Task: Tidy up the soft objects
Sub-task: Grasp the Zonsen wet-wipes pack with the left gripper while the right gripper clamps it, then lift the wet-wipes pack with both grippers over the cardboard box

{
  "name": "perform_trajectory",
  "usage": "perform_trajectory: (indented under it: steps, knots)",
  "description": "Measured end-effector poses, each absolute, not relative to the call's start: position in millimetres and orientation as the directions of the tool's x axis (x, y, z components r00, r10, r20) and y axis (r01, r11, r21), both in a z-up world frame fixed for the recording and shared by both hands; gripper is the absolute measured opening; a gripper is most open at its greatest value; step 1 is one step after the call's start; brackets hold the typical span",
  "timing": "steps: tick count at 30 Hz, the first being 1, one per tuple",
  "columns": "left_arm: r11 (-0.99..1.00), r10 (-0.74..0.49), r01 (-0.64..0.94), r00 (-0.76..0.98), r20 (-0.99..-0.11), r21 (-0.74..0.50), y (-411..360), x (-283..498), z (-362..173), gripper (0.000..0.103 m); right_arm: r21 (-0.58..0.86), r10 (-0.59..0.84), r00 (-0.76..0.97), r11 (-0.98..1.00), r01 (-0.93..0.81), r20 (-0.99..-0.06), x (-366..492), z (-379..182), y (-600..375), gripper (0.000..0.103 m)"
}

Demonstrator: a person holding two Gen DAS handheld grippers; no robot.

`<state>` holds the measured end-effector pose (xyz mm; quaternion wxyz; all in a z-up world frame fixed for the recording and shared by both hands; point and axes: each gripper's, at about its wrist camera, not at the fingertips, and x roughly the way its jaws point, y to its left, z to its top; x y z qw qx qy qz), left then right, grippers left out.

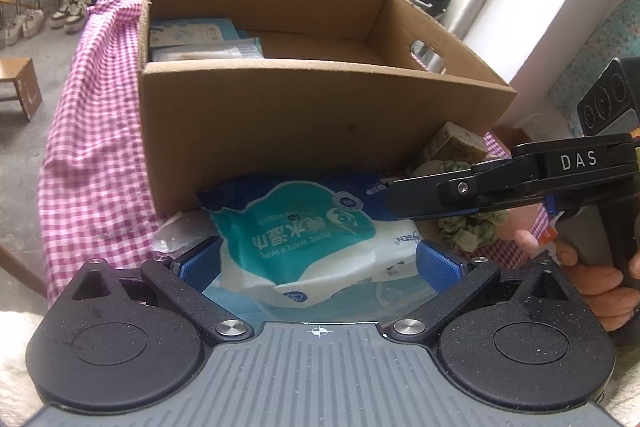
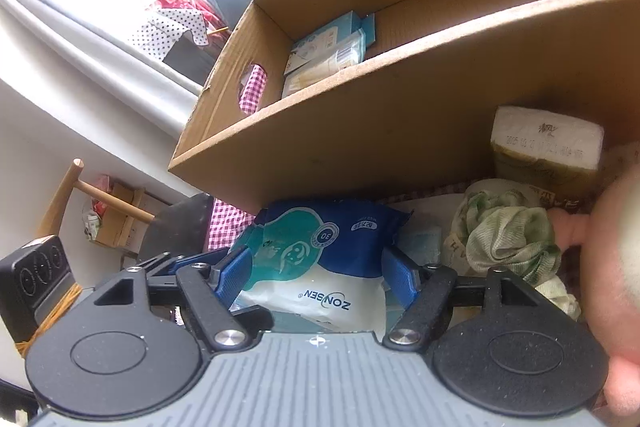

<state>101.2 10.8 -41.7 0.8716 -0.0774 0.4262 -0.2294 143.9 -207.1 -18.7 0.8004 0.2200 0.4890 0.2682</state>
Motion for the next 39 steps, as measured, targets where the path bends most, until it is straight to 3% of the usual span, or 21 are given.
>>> perform_trajectory:
  steps: [5, 16, 28, 37, 39]
  knots:
    - [0.869, -0.491, 0.356, 0.526, -0.694, -0.344, 10, 98, -37, 0.102, 0.595, 0.630, 0.365, 0.774, -0.216, -0.686, 146, -19, -202, 0.081]
    - [0.844, -0.535, 0.352, 0.499, -0.682, -0.406, 19, 74, -32, 0.102, 0.603, 0.657, 0.314, 0.754, -0.260, -0.686, 142, -14, -189, 0.083]
    - [0.900, -0.416, 0.365, 0.548, -0.726, -0.240, 9, 68, -38, 0.101, 0.529, 0.587, 0.362, 0.810, -0.254, -0.724, 134, -8, -191, 0.083]
    - [0.913, -0.370, 0.365, 0.552, -0.747, -0.182, 0, 77, -45, 0.100, 0.517, 0.574, 0.302, 0.818, -0.251, -0.761, 148, -29, -179, 0.083]
    - [0.915, -0.363, 0.363, 0.552, -0.750, -0.175, -2, 78, -46, 0.099, 0.543, 0.594, 0.280, 0.804, -0.244, -0.754, 150, -33, -178, 0.077]
